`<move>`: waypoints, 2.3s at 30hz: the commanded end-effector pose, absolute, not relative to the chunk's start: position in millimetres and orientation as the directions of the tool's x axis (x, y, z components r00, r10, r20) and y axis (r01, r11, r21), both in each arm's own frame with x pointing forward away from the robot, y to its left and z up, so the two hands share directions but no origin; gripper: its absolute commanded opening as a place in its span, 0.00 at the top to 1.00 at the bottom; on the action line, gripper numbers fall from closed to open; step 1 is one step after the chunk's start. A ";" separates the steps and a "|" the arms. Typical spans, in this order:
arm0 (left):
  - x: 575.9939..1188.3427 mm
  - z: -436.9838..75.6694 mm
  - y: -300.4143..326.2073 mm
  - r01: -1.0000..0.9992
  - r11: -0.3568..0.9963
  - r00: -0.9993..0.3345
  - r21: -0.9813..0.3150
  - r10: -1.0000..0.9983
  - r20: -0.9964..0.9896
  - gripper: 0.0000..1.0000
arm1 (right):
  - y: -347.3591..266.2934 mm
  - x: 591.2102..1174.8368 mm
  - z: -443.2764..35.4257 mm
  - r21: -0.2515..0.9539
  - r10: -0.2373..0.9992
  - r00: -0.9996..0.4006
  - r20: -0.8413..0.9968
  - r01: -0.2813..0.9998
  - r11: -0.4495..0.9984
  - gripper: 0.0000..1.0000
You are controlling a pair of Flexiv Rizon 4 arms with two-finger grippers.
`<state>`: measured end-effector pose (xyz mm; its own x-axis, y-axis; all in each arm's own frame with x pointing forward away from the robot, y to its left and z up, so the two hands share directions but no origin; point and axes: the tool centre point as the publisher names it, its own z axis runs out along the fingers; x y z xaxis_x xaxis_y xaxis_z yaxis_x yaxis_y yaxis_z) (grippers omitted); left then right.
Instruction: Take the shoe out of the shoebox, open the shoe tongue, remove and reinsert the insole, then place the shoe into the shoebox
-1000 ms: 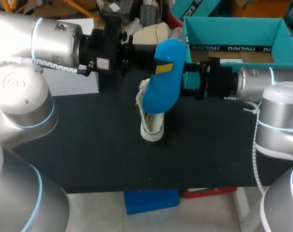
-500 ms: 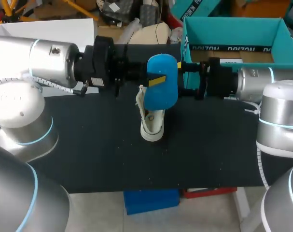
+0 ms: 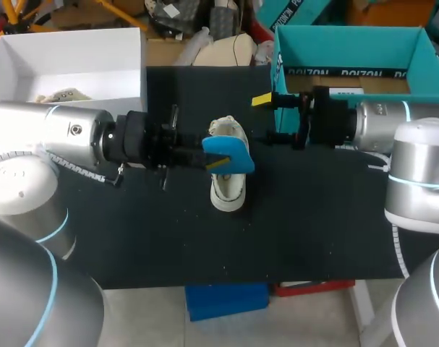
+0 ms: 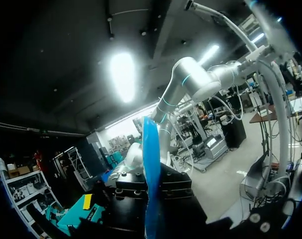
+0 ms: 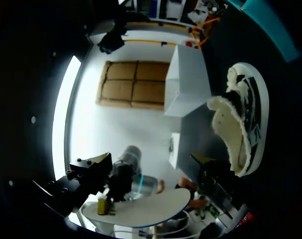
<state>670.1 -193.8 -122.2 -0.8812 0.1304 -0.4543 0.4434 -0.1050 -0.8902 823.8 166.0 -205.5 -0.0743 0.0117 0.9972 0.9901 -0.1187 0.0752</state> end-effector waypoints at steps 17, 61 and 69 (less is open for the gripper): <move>635.1 -143.7 -199.2 0.796 -0.174 -0.571 -0.580 0.102 -0.814 1.00 | 167.7 823.5 -205.8 0.076 0.014 -0.074 0.997 0.990 -0.122 0.00; 674.0 -263.4 -175.6 0.995 0.090 -0.030 -0.034 -0.045 -0.999 1.00 | 167.7 823.5 -205.8 0.076 0.014 -0.074 0.997 0.990 -0.122 0.00; 716.7 -266.0 -180.6 0.994 0.095 0.048 0.045 -0.026 -0.999 1.00 | 167.7 823.5 -205.8 0.076 0.014 -0.074 0.997 0.990 -0.122 0.00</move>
